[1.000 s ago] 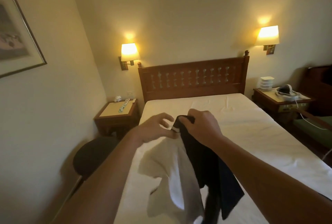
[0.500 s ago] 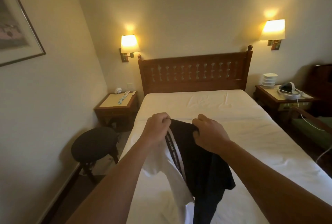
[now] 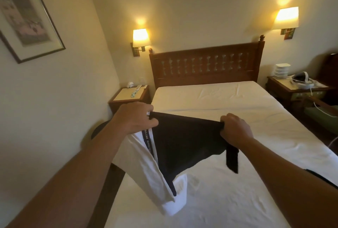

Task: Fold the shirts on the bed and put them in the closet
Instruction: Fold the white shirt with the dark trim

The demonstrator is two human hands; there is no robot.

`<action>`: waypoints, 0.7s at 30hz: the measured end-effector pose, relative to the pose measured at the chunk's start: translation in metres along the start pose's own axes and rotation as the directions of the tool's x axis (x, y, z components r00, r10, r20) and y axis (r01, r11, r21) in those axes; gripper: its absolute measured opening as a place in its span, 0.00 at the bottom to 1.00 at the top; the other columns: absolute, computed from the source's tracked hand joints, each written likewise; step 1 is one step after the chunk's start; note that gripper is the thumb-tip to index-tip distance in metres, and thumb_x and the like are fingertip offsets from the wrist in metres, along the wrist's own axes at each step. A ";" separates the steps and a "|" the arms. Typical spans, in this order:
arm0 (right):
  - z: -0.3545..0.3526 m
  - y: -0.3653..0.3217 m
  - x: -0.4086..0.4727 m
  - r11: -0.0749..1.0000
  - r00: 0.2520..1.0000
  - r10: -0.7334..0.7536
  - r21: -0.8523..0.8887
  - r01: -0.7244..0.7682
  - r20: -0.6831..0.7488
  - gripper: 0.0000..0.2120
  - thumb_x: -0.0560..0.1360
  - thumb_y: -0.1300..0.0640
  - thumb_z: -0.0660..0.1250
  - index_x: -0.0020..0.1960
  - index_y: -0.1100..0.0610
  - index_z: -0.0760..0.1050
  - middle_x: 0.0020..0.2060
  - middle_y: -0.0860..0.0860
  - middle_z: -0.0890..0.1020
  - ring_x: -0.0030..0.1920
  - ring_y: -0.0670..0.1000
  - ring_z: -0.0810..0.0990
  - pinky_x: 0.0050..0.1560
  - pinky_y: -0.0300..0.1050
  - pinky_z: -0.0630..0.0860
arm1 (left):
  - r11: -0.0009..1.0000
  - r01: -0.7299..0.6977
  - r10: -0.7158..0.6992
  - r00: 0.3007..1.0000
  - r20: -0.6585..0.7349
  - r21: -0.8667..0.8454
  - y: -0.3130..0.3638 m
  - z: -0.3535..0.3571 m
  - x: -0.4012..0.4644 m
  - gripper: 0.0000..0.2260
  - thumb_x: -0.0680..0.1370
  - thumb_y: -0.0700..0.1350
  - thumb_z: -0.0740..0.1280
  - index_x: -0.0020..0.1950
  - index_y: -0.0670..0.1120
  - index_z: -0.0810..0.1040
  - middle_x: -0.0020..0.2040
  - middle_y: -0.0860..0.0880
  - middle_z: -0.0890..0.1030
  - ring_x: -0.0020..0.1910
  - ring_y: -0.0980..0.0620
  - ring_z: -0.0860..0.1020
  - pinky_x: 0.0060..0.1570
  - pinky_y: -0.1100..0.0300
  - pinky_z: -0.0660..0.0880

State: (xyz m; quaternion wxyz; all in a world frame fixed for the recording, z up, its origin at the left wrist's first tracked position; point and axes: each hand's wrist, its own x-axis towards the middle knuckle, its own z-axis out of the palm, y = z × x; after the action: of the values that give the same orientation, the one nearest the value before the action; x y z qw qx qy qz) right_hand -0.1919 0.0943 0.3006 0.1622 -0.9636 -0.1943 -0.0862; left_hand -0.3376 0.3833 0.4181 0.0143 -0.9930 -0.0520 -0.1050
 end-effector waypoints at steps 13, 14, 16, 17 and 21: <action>-0.006 -0.062 -0.135 0.869 0.914 0.372 0.407 -0.281 -0.163 0.09 0.77 0.67 0.62 0.54 0.57 0.71 0.49 0.55 0.76 0.48 0.58 0.75 0.51 0.57 0.78 | 0.710 0.430 -0.578 0.808 -0.113 -0.557 -0.092 0.038 -0.150 0.11 0.82 0.42 0.61 0.40 0.49 0.75 0.35 0.50 0.74 0.35 0.50 0.71 0.39 0.55 0.66; -0.006 -0.065 -0.142 0.827 0.897 0.425 0.452 -0.333 -0.117 0.09 0.77 0.66 0.60 0.55 0.56 0.70 0.48 0.55 0.76 0.48 0.58 0.75 0.51 0.56 0.77 | 0.617 0.427 -0.602 0.797 -0.046 -0.661 -0.091 0.043 -0.152 0.11 0.82 0.42 0.62 0.40 0.48 0.76 0.34 0.49 0.73 0.35 0.50 0.71 0.36 0.56 0.65; -0.005 -0.065 -0.155 0.766 0.858 0.511 0.477 -0.432 -0.043 0.10 0.78 0.65 0.59 0.57 0.55 0.71 0.48 0.56 0.76 0.47 0.59 0.74 0.50 0.52 0.74 | 0.425 0.405 -0.602 0.794 0.081 -0.810 -0.090 0.051 -0.160 0.12 0.82 0.42 0.64 0.38 0.47 0.75 0.34 0.48 0.72 0.35 0.49 0.71 0.34 0.57 0.63; -0.006 -0.064 -0.161 0.748 0.840 0.542 0.470 -0.468 -0.026 0.10 0.78 0.63 0.60 0.58 0.56 0.72 0.48 0.55 0.75 0.47 0.58 0.74 0.50 0.51 0.72 | 0.353 0.396 -0.600 0.791 0.119 -0.848 -0.090 0.051 -0.166 0.12 0.81 0.43 0.66 0.38 0.47 0.75 0.34 0.48 0.72 0.35 0.50 0.71 0.33 0.58 0.64; -0.029 -0.067 -0.166 0.744 0.827 0.558 0.480 -0.465 -0.063 0.07 0.79 0.58 0.61 0.48 0.61 0.73 0.42 0.56 0.77 0.44 0.60 0.75 0.48 0.50 0.71 | 0.200 0.364 -0.669 0.729 0.145 -0.910 -0.097 0.033 -0.166 0.07 0.78 0.48 0.70 0.46 0.45 0.80 0.40 0.46 0.77 0.39 0.49 0.75 0.40 0.56 0.72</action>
State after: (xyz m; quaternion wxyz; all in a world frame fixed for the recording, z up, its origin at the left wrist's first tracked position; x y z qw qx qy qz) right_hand -0.3726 0.0848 0.3079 0.4143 -0.9021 0.0820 -0.0889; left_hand -0.5027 0.4645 0.3524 -0.5476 -0.7310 -0.3181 -0.2543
